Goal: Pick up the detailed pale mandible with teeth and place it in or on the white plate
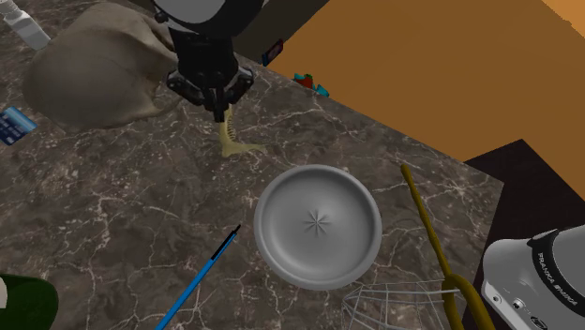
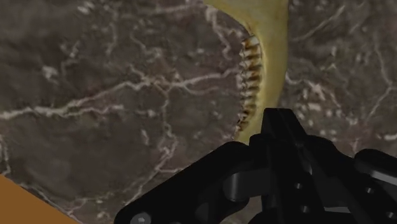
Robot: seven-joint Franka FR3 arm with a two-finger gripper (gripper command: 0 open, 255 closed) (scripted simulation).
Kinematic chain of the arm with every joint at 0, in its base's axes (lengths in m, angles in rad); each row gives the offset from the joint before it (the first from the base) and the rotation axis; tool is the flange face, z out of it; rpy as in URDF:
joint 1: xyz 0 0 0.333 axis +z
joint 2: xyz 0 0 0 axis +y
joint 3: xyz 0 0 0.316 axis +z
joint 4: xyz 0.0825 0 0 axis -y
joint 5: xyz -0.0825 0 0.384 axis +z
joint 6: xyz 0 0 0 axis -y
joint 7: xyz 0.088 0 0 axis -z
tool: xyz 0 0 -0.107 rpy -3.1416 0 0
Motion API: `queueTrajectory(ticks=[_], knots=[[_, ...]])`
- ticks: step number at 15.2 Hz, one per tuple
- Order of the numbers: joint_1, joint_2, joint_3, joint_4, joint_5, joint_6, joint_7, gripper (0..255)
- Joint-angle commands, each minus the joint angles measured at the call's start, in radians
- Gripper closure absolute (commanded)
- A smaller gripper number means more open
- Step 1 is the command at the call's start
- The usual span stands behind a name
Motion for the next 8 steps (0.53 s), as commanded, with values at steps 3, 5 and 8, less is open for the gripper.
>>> queueTrajectory(ticks=[3, 5, 8], knots=[[0.0, -0.001, 0.0, 0.0, 0.0, 0.001, 0.0, 0], [0.011, -0.011, 0.015, 0.04, 0.022, -0.125, 0.016, 0], [0.022, -0.008, 0.023, 0.067, 0.033, -0.205, 0.032, 0]])
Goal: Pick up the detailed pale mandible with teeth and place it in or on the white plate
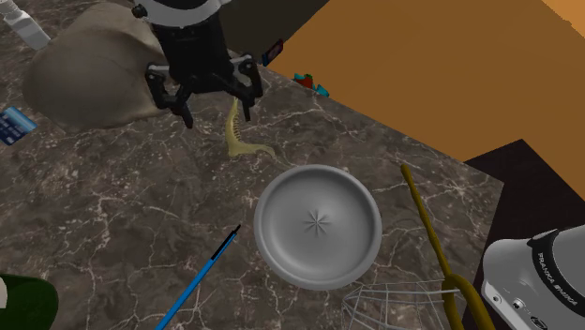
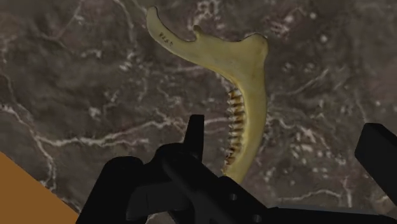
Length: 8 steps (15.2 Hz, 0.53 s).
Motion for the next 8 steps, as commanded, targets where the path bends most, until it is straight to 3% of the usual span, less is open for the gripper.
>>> queueTrajectory(ticks=[1, 8], knots=[[0.002, 0.003, 0.001, -0.009, 0.001, -0.005, 0.003, 0], [0.011, 0.03, -0.005, -0.053, -0.014, 0.063, 0.014, 0]])
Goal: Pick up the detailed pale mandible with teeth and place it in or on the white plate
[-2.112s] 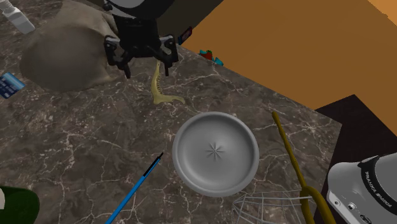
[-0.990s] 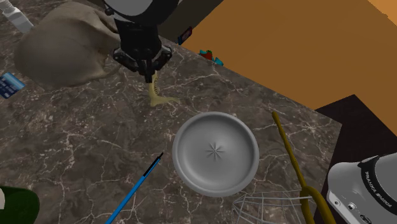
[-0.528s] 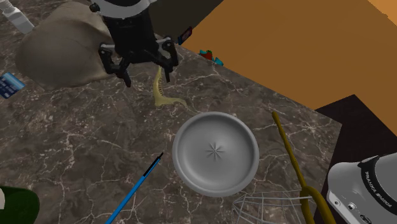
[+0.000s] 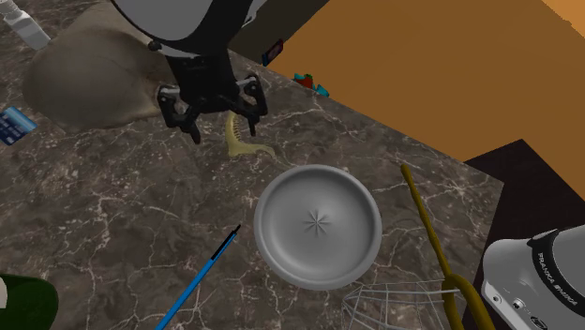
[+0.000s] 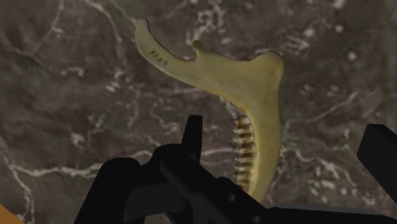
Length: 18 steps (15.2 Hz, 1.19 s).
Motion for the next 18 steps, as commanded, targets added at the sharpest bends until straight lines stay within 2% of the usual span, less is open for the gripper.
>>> queueTrajectory(ticks=[1, 6, 7, 16, 18], knots=[[0.0, -0.001, 0.0, -0.007, 0.0, 0.006, 0.0, 0], [0.0, -0.001, 0.0, -0.006, 0.0, 0.006, 0.0, 0], [0.0, -0.001, 0.0, -0.006, 0.0, 0.006, 0.0, 255], [0.0, -0.001, 0.0, -0.007, 0.0, 0.006, 0.0, 255], [-0.003, -0.015, 0.004, 0.004, 0.008, -0.016, -0.003, 255]])
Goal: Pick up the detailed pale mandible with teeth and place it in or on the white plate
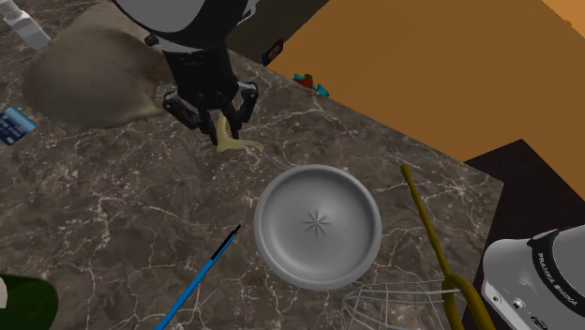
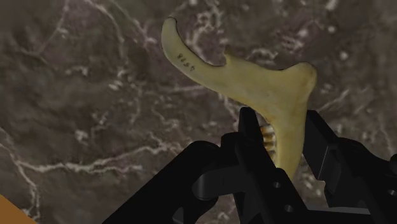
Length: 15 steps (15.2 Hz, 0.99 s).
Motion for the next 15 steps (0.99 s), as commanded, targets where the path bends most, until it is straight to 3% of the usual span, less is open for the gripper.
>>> queueTrajectory(ticks=[1, 15], knots=[[-0.003, -0.01, 0.003, 0.007, 0.007, -0.021, -0.003, 255], [-0.017, -0.085, 0.019, 0.108, 0.048, -0.187, -0.014, 255]])
